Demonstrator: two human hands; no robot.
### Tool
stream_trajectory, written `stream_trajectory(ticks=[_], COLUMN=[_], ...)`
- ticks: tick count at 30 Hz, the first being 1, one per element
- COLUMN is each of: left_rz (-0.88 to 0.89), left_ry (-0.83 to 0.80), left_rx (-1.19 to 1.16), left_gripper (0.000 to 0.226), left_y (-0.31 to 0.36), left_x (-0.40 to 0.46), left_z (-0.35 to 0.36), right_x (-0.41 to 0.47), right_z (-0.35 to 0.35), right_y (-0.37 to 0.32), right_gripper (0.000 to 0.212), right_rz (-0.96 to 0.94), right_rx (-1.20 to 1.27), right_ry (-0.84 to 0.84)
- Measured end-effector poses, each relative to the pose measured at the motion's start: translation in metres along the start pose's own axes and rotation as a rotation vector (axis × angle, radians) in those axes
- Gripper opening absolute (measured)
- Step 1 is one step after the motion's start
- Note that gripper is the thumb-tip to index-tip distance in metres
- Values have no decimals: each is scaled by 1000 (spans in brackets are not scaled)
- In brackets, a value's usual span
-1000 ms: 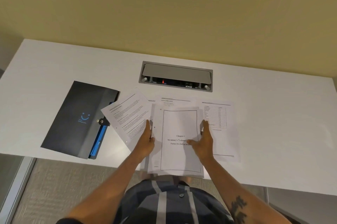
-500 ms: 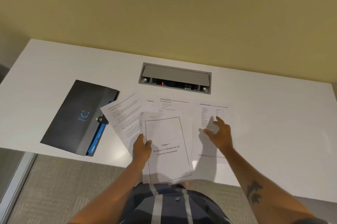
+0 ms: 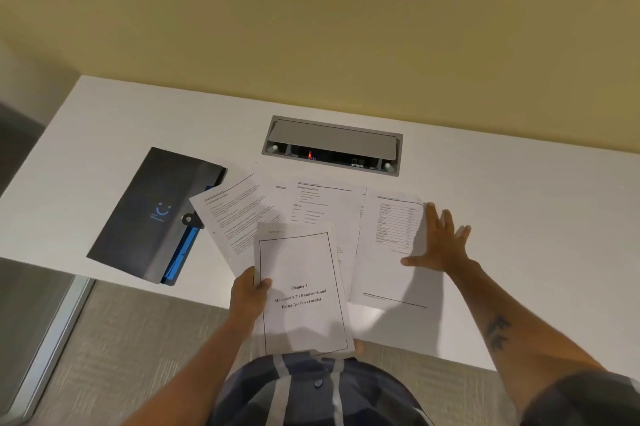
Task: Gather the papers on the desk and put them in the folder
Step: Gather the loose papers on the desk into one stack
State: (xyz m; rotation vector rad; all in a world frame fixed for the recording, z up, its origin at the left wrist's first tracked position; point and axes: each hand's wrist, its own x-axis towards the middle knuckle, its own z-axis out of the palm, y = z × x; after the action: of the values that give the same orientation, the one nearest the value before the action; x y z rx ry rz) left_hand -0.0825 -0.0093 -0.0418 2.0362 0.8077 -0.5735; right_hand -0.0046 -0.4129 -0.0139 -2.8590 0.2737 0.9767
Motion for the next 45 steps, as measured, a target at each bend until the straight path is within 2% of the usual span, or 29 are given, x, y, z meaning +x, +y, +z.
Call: stream_trajectory(ticks=[3, 6, 10, 12, 14, 17, 21, 27, 33, 37, 40, 45], left_rz=[-7, -42, -67, -75, -74, -49, -1, 43, 17, -20, -71, -138], left_ry=[-3, -11, -27, -50, -73, -115, -183, -280, -358, -376, -346, -299], left_rx=[-78, -114, -200, -279, -346, -450, -529, -510, -519, -557, -522, -555], left_gripper=[14, 20, 20, 29, 32, 38, 43, 42, 33, 34, 28, 45], left_y=[1, 0, -1, 0, 3, 8, 17, 32, 33, 23, 12, 1], left_x=[-1, -2, -1, 0, 0, 0, 0, 1, 0, -3, -2, 0], left_z=[-2, -4, -11, -15, -20, -25, -32, -35, -37, -44, -47, -55], right_x=[-15, -30, -50, -56, -62, -74, -87, -87, -86, -77, -75, -75], right_z=[12, 31, 59, 69, 74, 67, 50, 37, 37, 53, 58, 56], right_y=[0, -1, 1, 7, 15, 21, 11, -41, -105, -132, -149, -169], right_gripper=[141, 125, 100, 82, 58, 32, 41, 45, 38, 59, 61, 54], right_rz=[7, 48, 283, 323, 272, 228, 199, 29, -156, -168, -215, -244], right_rx=[106, 387, 715, 833, 908, 1033, 1255, 1355, 1268, 1095, 1067, 1092], right_ry=[135, 260, 289, 367, 435, 430, 326, 93, -41, -173, -251, -346])
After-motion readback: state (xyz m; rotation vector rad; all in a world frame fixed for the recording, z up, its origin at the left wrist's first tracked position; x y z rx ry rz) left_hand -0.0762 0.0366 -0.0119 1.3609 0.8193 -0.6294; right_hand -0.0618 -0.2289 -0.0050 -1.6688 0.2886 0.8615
